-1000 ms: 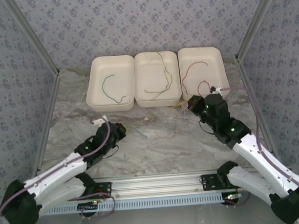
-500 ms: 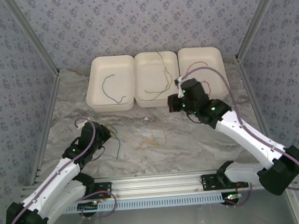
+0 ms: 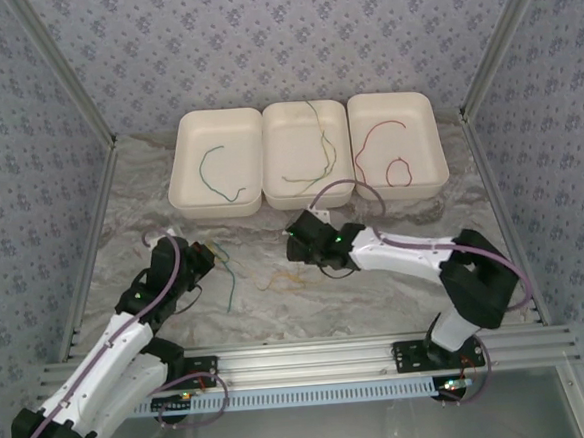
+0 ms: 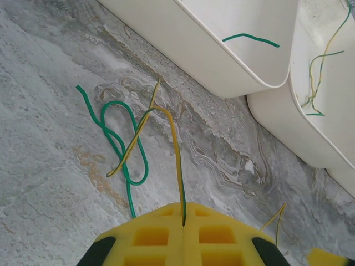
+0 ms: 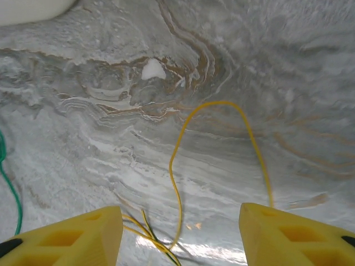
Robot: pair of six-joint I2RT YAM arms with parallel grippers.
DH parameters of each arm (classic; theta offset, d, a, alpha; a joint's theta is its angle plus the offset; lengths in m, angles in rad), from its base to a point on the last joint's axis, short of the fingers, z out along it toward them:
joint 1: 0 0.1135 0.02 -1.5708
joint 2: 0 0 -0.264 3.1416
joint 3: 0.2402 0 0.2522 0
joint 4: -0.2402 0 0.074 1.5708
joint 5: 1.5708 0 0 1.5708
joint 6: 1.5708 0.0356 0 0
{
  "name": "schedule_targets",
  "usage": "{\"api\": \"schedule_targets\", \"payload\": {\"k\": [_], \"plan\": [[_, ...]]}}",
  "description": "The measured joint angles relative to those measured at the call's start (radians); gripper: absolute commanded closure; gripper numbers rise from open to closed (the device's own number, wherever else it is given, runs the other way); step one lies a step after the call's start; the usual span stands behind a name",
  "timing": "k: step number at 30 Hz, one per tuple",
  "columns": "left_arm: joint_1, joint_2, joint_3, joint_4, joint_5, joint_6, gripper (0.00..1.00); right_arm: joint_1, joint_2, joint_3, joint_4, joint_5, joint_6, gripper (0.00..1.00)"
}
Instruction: Untangle the cables
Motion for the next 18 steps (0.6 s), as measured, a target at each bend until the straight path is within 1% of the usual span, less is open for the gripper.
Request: {"api": "schedule_targets", "payload": {"k": [5,10,11,13,15,16,17,18], "plan": [[0.000,-0.024,0.000,-0.010,0.015,0.000,1.00,-0.010,0.136,0.055,0.041,0.044,0.166,0.47],[0.000,-0.043,0.000,-0.018,0.026,0.000,1.00,-0.042,0.224,0.077,0.065,0.062,0.246,0.56],[0.000,-0.048,0.000,-0.018,0.026,0.000,1.00,-0.050,0.237,0.080,0.078,0.064,0.253,0.59],[0.000,-0.061,-0.001,-0.023,0.030,0.000,1.00,-0.066,0.256,0.084,0.098,0.064,0.263,0.67],[0.000,-0.080,-0.002,-0.033,0.030,0.000,1.00,-0.078,0.261,0.087,0.101,0.063,0.268,0.85],[0.000,-0.094,-0.003,-0.041,0.030,-0.001,1.00,-0.086,0.262,0.089,0.112,0.064,0.267,0.97],[0.000,-0.109,-0.005,-0.047,0.030,-0.001,1.00,-0.095,0.264,0.090,0.121,0.064,0.262,1.00],[0.000,-0.122,-0.008,-0.053,0.030,-0.001,1.00,-0.103,0.264,0.090,0.128,0.064,0.264,1.00]]}}
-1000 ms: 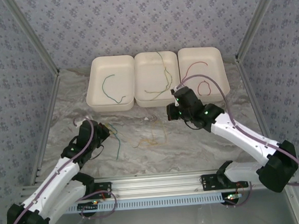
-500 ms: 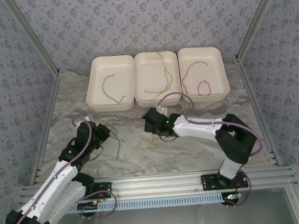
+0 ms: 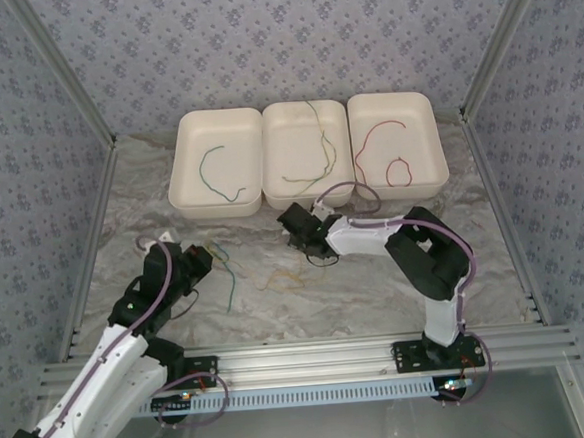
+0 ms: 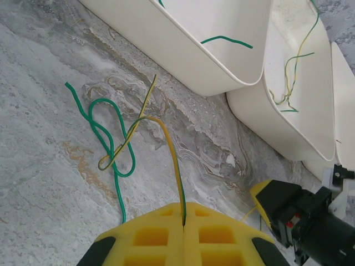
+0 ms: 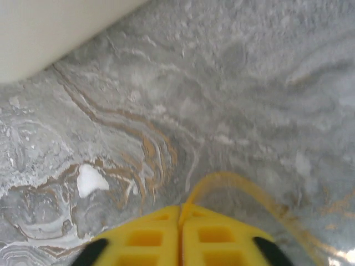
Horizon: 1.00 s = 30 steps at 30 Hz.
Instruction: Untangle the cables
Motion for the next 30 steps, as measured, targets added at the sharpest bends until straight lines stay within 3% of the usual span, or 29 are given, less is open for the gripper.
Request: {"api": "schedule_targets", "payload": {"k": [6,12,17,30], "plan": [[0.008,-0.085,-0.015,-0.069,-0.002,-0.002,1.00,-0.023,-0.104,-0.030,-0.007,0.084,-0.070,1.00],[0.045,-0.114,-0.059,-0.098,-0.004,-0.003,1.00,-0.035,-0.463,-0.039,-0.063,0.212,-0.190,1.00],[0.056,-0.111,-0.098,-0.099,0.003,-0.003,1.00,-0.145,-0.686,-0.037,-0.072,0.236,-0.275,1.00],[0.056,-0.040,-0.103,-0.072,0.026,-0.002,1.00,-0.281,-0.745,0.146,-0.135,0.180,-0.467,1.00]]}}
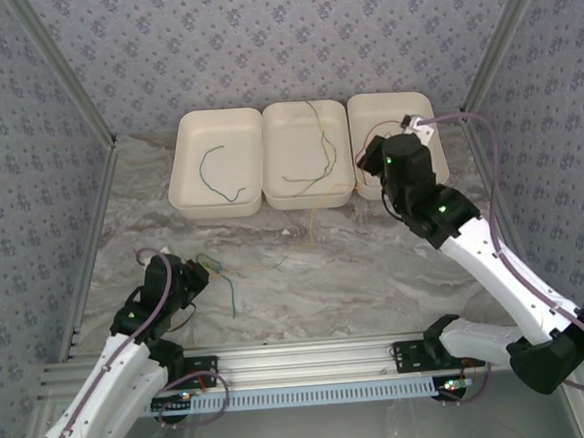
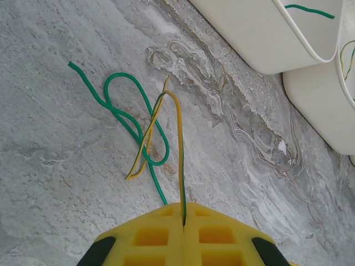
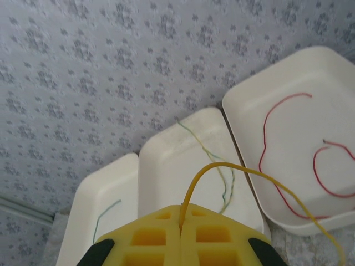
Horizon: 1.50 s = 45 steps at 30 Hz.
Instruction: Untangle the cables
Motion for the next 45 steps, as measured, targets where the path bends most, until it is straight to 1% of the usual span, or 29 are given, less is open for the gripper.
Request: {"api": "schedule_targets", "payload": {"k": [5,9,12,16,18,21,24,26,30,35,37,39,42,45], "plan": [[0.002,0.016,-0.003,0.004,0.000,0.003,1.00,-0.063,0.005,0.123,-0.010,-0.043,-0.036,1.00],[0.002,0.048,-0.002,0.018,0.007,0.012,1.00,-0.093,0.026,0.216,-0.008,-0.097,-0.057,1.00],[0.002,0.057,0.060,-0.032,-0.004,0.039,1.00,-0.098,0.053,0.278,-0.009,-0.133,-0.069,1.00],[0.002,0.060,0.293,-0.108,-0.038,0.110,1.00,-0.101,0.074,0.314,-0.010,-0.166,-0.078,1.00],[0.002,0.096,0.451,-0.116,-0.034,0.154,1.00,-0.105,0.075,0.314,-0.010,-0.177,-0.079,1.00],[0.002,0.147,0.643,-0.116,-0.013,0.206,1.00,-0.108,0.075,0.316,-0.010,-0.192,-0.079,1.00],[0.002,0.188,0.755,-0.123,-0.003,0.249,1.00,-0.110,0.082,0.323,-0.009,-0.212,-0.078,1.00],[0.002,0.210,0.799,-0.133,0.000,0.272,1.00,-0.111,0.097,0.338,-0.010,-0.231,-0.079,1.00],[0.002,0.240,0.819,-0.142,0.016,0.291,1.00,-0.113,0.147,0.379,-0.008,-0.286,-0.097,1.00],[-0.003,0.283,0.762,-0.085,0.103,0.258,1.00,-0.115,0.256,0.446,-0.008,-0.385,-0.130,1.00],[-0.032,0.323,0.732,-0.045,0.123,0.241,1.00,-0.120,0.321,0.492,-0.006,-0.429,-0.143,1.00],[-0.079,0.383,0.724,-0.007,0.132,0.230,1.00,-0.129,0.393,0.532,0.001,-0.474,-0.160,1.00],[-0.146,0.505,0.725,0.064,0.132,0.224,1.00,-0.152,0.492,0.571,0.016,-0.537,-0.176,1.00],[-0.191,0.628,0.750,0.121,0.132,0.224,1.00,-0.183,0.600,0.630,0.037,-0.600,-0.188,1.00]]}}
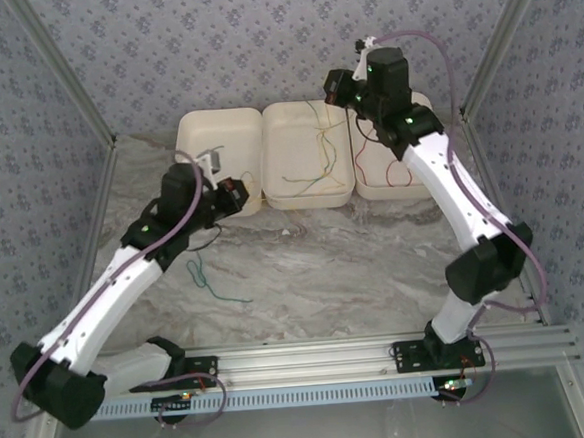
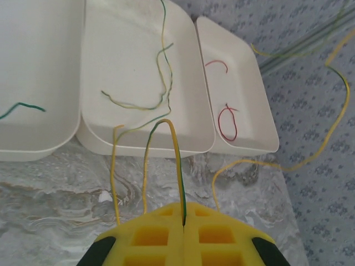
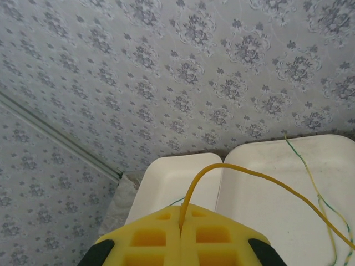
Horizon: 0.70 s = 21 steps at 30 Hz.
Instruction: Untangle the cables
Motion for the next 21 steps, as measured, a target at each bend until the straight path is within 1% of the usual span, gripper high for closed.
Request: {"api": "schedule_targets", "payload": {"k": [4,8,12,15,16,17,18,21], "plan": [[-0.026,0.163,0.079,0.087,0.003,0.003,1.00,-0.034,0.137,0.085,0.042,-0.079,-0.017,1.00],[-0.030,0.354,0.206,0.172,0.008,0.020,1.00,-0.065,0.267,0.197,0.064,-0.142,-0.018,1.00],[-0.030,0.547,0.350,0.200,0.006,0.047,1.00,-0.087,0.387,0.307,0.071,-0.185,-0.017,1.00],[-0.027,0.662,0.428,0.199,-0.003,0.061,1.00,-0.094,0.489,0.406,0.060,-0.211,-0.017,1.00],[-0.025,0.690,0.444,0.196,-0.010,0.064,1.00,-0.094,0.529,0.453,0.048,-0.218,-0.017,0.98],[-0.023,0.719,0.455,0.195,-0.016,0.065,0.95,-0.094,0.575,0.505,0.032,-0.227,-0.017,0.90],[-0.019,0.740,0.459,0.195,-0.020,0.064,0.85,-0.093,0.623,0.561,0.013,-0.233,-0.017,0.82],[-0.003,0.782,0.459,0.178,-0.025,0.055,0.66,-0.092,0.719,0.643,-0.053,-0.248,-0.024,0.63]]}}
